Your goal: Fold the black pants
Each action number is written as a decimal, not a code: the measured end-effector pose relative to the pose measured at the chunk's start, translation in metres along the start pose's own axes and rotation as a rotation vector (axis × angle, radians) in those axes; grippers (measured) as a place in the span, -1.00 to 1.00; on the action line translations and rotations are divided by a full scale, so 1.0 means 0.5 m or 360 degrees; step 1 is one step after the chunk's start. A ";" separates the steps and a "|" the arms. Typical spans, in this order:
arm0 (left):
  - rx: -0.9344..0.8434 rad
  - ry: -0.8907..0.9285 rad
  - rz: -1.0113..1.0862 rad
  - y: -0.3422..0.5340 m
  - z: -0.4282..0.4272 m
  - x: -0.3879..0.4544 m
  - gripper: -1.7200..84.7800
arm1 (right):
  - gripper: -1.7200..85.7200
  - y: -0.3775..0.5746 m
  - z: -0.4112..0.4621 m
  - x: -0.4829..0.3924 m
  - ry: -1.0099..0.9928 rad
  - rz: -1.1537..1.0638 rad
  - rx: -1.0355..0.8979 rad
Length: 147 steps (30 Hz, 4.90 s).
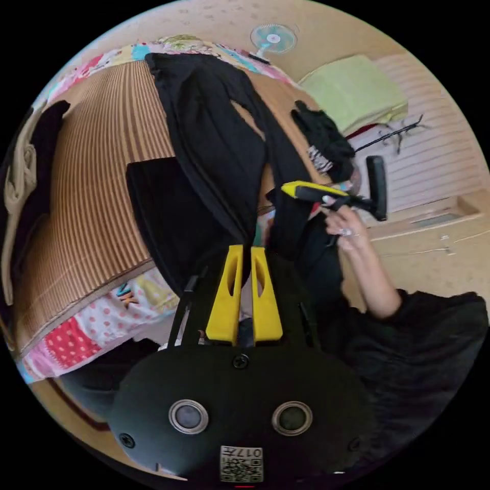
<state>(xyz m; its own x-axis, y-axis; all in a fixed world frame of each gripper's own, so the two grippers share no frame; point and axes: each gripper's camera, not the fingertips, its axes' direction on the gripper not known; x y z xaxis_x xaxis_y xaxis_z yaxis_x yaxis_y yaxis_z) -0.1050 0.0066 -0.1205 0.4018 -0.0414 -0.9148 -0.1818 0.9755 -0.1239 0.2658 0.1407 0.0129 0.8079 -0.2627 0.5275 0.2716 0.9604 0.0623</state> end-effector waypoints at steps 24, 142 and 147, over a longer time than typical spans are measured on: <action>0.0068 -0.0790 -0.0152 0.168 -0.063 -0.011 -0.97 | -0.88 -0.045 0.030 -0.005 -0.1297 0.0241 0.0060; -0.0222 0.0242 0.0373 0.109 0.205 -0.139 -0.97 | -0.62 -0.724 0.123 0.110 0.0228 0.0321 -0.0129; -0.0027 0.0560 0.0264 0.139 0.181 -0.204 -0.97 | -0.85 -0.802 0.133 0.016 0.0497 0.0396 0.0193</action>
<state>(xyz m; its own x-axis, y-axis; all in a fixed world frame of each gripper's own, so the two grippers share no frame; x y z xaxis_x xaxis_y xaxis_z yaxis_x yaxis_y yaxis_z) -0.0772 0.0981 -0.0009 0.0339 0.0421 -0.9985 -0.2346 0.9715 0.0330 0.1285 -0.2405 0.0482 0.9661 -0.0188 0.2577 -0.0006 0.9972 0.0749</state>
